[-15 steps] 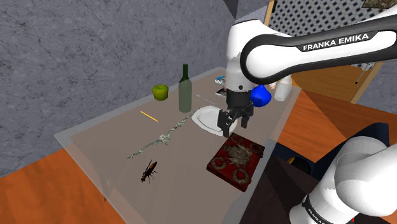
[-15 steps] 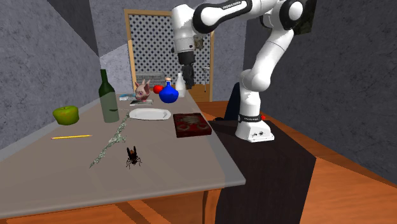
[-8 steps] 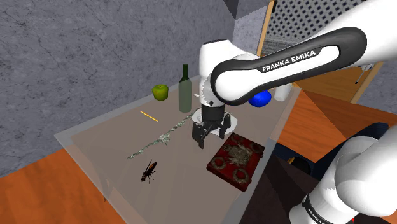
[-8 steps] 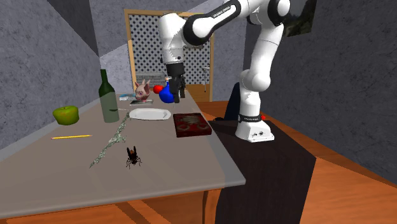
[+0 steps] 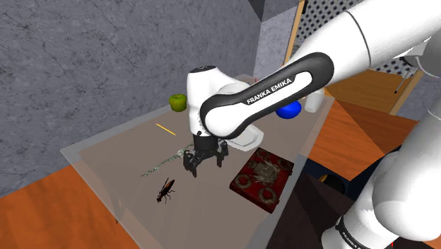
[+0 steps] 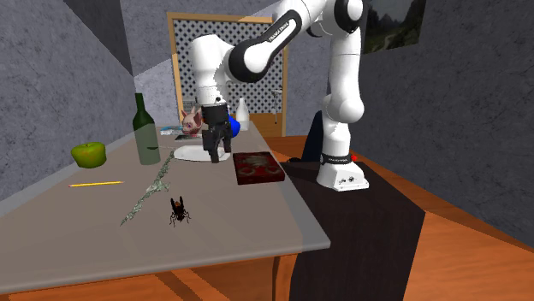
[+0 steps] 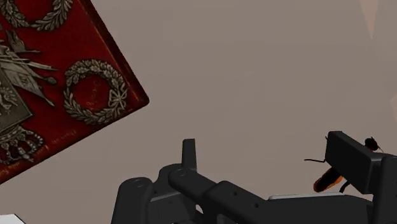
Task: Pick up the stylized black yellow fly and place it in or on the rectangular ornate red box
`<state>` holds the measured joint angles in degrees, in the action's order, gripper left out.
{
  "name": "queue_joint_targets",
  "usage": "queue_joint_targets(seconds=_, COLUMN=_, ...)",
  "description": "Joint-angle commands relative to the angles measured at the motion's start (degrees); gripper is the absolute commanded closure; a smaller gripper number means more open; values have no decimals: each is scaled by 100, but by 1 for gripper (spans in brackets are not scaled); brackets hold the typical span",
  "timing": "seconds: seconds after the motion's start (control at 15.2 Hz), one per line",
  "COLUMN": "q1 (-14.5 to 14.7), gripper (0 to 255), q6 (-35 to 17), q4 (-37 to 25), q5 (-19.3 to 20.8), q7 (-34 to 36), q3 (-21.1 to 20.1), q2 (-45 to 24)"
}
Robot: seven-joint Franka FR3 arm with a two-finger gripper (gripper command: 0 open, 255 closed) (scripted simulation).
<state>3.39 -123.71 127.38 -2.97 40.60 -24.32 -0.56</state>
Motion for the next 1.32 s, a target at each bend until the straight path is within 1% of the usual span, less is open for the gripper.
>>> queue_joint_targets(seconds=0.0, q1=58, gripper=0, q6=-144, q4=-304, q5=244, q7=342, q3=-48, q2=-448)
queue_joint_targets(seconds=0.2, q1=226, gripper=0, q6=-289, q4=-850, q5=648, q7=845, q3=-39, q2=-1161)
queue_joint_targets(seconds=0.4, q1=461, gripper=0, q6=-348, q4=-1473, q5=1018, q7=1287, q3=52, q2=-1863)
queue_joint_targets(seconds=0.79, q1=1019, gripper=0, q6=-238, q4=-2980, q5=1554, q7=1931, q3=345, q2=-3251)
queue_joint_targets(seconds=1.25, q1=1087, gripper=0, q6=-565, q4=-2936, q5=1666, q7=2003, q3=433, q2=-3541)
